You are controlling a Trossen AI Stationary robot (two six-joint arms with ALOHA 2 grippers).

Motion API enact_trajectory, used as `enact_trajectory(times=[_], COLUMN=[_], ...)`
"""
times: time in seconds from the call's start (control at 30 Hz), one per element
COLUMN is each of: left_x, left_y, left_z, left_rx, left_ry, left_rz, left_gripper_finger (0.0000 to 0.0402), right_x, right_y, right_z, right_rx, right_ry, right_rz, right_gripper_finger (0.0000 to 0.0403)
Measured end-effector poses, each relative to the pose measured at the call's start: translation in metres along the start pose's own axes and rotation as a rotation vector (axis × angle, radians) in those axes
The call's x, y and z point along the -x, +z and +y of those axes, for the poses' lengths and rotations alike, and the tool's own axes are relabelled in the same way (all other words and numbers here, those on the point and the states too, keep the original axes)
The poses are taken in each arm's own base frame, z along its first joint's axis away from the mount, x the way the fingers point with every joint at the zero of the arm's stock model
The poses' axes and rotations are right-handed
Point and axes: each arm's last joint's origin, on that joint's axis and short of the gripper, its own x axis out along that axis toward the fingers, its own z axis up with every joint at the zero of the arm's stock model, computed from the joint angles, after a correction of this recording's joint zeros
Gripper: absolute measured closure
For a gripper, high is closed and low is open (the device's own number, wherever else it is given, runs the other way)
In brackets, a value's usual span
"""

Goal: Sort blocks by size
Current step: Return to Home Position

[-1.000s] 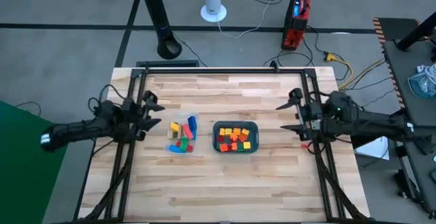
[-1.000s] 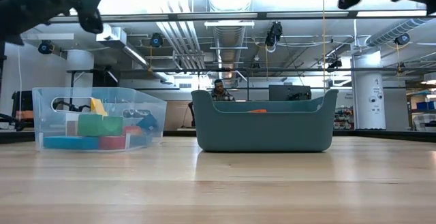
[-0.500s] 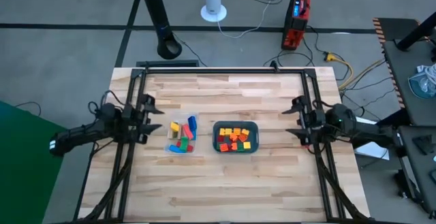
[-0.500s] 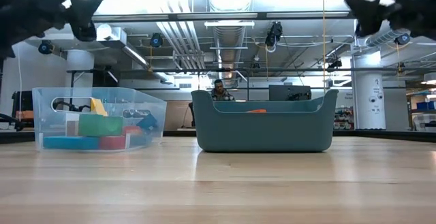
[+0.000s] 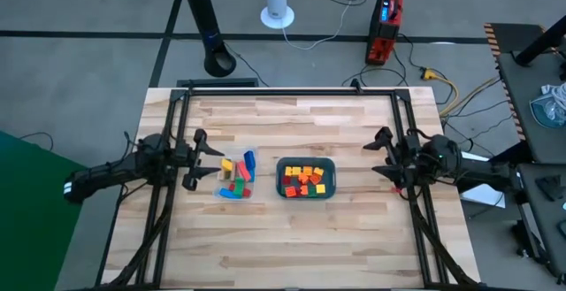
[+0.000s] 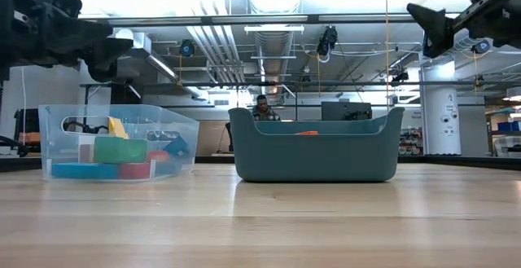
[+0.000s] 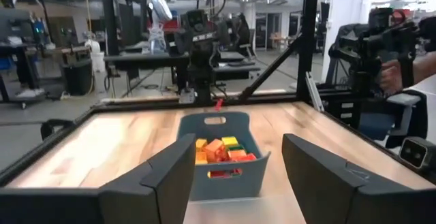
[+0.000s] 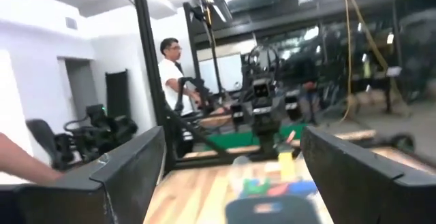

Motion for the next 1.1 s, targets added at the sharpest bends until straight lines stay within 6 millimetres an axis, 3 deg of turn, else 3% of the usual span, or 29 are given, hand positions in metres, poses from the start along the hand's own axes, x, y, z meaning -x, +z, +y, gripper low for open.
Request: enact_trajectory(times=[0.17, 1.1], left_x=[-0.0008, -0.0020], left_y=[0.0006, -0.0008], left_z=[0.0003, 0.0008], left_rx=[0.006, 0.014], left_ry=[0.000, 0.000], left_rz=[0.014, 0.031], left_gripper_finger=[0.0196, 0.0196], right_x=[0.0000, -0.0002], right_y=[-0.0005, -0.0008], right_z=[-0.0001, -0.0003], right_rx=[-0.082, -0.082], right_ry=[-0.002, -0.003], right_rz=[0.006, 0.009], right_gripper_finger=[0.0062, 0.0060])
